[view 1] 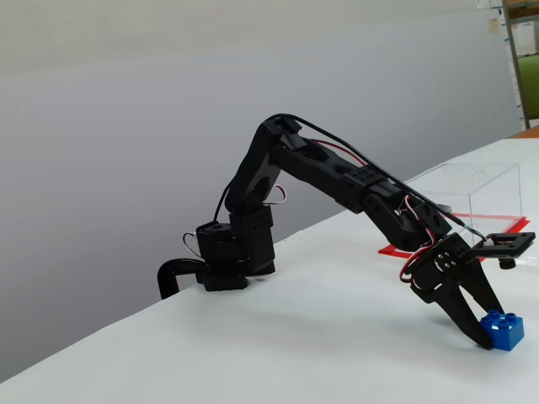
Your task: Pick the blue lego brick and place it into the transparent box
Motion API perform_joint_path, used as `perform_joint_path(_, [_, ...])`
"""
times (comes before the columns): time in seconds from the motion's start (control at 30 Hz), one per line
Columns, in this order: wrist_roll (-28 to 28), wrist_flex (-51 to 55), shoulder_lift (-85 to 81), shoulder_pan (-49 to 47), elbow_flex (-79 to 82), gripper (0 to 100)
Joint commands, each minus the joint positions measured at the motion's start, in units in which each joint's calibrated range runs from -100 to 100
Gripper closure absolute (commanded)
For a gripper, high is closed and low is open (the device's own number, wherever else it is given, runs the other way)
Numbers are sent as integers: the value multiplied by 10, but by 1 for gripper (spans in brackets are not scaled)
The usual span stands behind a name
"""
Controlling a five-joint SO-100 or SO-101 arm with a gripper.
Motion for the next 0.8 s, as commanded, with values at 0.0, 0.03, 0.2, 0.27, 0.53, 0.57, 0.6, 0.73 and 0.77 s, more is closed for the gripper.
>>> perform_joint_path(0.0, [3,5,-62,-2,-17,83])
perform_joint_path(0.03, [3,6,-72,-3,-13,83])
perform_joint_path(0.2, [3,6,-158,-11,54,83])
perform_joint_path(0.27, [3,6,-197,-18,89,83])
perform_joint_path(0.53, [4,9,-355,-45,239,83])
perform_joint_path(0.57, [4,18,-374,-48,253,83])
perform_joint_path(0.6, [4,30,-391,-50,264,83])
perform_joint_path(0.73, [4,76,-457,-59,303,83])
perform_joint_path(0.77, [4,85,-474,-60,312,83])
